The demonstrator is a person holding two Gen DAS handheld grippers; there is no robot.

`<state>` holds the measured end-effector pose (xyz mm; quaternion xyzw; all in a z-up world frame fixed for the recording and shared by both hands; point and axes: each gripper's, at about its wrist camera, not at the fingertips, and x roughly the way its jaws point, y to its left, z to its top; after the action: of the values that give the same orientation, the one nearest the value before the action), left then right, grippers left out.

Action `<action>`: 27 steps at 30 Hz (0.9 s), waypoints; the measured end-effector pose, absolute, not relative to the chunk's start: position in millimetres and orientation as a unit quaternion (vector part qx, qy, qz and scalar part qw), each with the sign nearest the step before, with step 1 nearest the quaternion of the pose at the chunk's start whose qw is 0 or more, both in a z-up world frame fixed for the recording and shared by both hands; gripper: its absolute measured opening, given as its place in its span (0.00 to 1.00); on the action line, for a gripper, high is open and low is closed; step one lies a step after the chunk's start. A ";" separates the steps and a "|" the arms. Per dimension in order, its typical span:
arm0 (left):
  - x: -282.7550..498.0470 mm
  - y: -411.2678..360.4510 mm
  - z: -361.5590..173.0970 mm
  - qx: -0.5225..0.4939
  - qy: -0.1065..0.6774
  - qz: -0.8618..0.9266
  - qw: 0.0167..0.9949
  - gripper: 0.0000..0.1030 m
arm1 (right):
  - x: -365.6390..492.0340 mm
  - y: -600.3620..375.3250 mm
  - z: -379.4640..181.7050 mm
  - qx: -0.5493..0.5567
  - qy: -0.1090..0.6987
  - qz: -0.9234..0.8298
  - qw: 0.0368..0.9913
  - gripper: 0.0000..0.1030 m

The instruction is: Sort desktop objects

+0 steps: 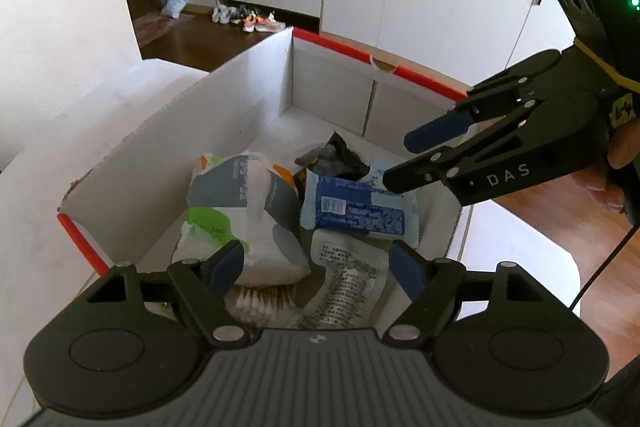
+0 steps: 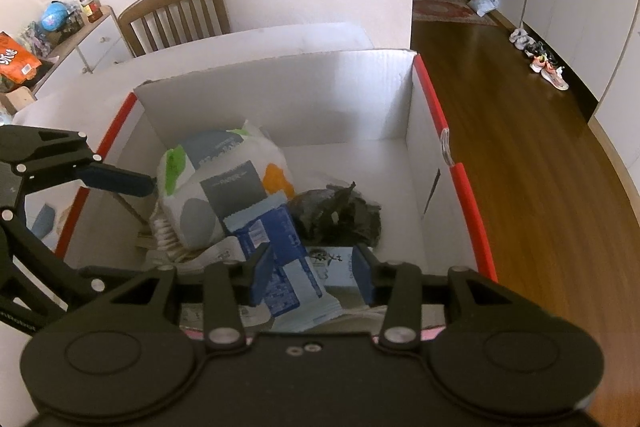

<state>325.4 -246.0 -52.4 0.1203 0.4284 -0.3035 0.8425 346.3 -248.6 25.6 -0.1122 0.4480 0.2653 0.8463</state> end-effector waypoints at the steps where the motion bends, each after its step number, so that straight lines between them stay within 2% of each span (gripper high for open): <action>1: 323.7 -246.0 -51.2 0.118 0.426 -0.303 0.844 0.77 | 344.9 -249.0 26.8 -0.111 0.448 0.267 0.846 0.42; 27: 267.2 -228.5 -13.2 0.063 0.372 -0.238 0.895 0.77 | 304.8 -256.3 56.4 -0.094 0.405 0.300 0.859 0.45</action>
<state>267.2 -228.5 -13.2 0.0633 0.3722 -0.2385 0.8948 304.8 -256.3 56.4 -0.0941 0.4048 0.2995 0.8588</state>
